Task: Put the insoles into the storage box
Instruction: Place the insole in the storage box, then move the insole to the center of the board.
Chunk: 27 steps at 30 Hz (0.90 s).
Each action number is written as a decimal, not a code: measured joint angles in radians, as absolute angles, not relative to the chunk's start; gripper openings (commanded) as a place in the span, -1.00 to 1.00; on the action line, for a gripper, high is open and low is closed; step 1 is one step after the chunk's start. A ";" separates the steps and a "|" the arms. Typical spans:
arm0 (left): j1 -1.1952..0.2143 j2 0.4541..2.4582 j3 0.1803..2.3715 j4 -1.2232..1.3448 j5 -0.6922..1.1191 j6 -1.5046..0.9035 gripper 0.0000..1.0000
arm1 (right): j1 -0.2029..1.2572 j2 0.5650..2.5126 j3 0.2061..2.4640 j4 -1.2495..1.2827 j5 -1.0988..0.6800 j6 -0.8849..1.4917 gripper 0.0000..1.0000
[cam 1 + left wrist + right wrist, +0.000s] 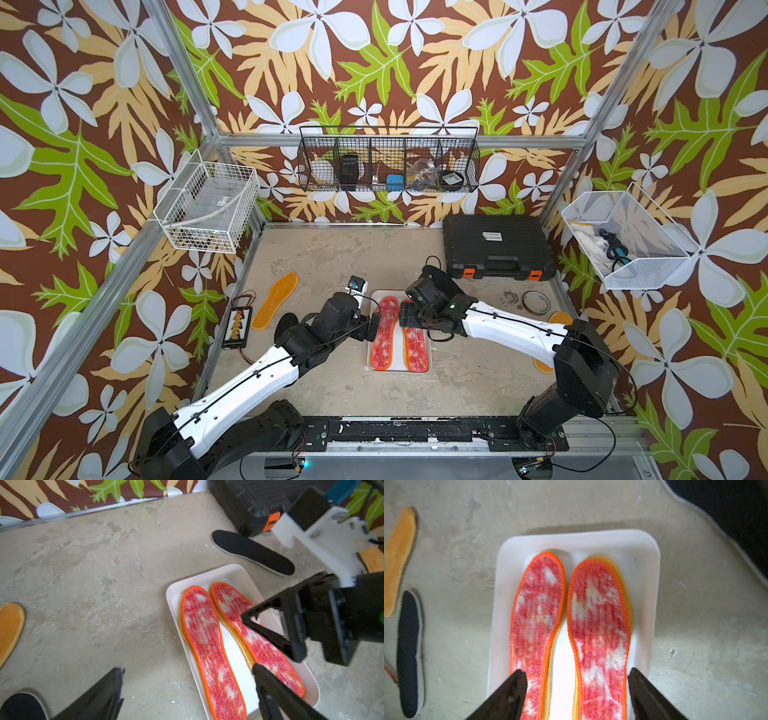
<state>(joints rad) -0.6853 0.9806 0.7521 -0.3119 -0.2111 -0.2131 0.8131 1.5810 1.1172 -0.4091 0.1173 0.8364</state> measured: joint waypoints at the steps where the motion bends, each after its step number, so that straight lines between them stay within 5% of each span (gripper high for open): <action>1: -0.658 0.968 0.744 -0.303 -0.203 -0.221 1.00 | 0.813 1.546 1.120 -0.416 0.128 0.815 0.64; 10: -0.594 1.069 0.762 -0.340 -0.237 -0.330 1.00 | 0.727 1.292 1.016 -0.380 0.234 0.582 0.68; 19: -0.219 1.197 0.693 -0.515 -0.253 -0.607 0.97 | 0.630 1.255 0.876 -0.339 0.214 0.488 0.69; 27: 0.056 1.339 0.782 -0.570 -0.146 -0.568 1.00 | 0.557 1.282 0.806 -0.247 0.200 0.428 0.71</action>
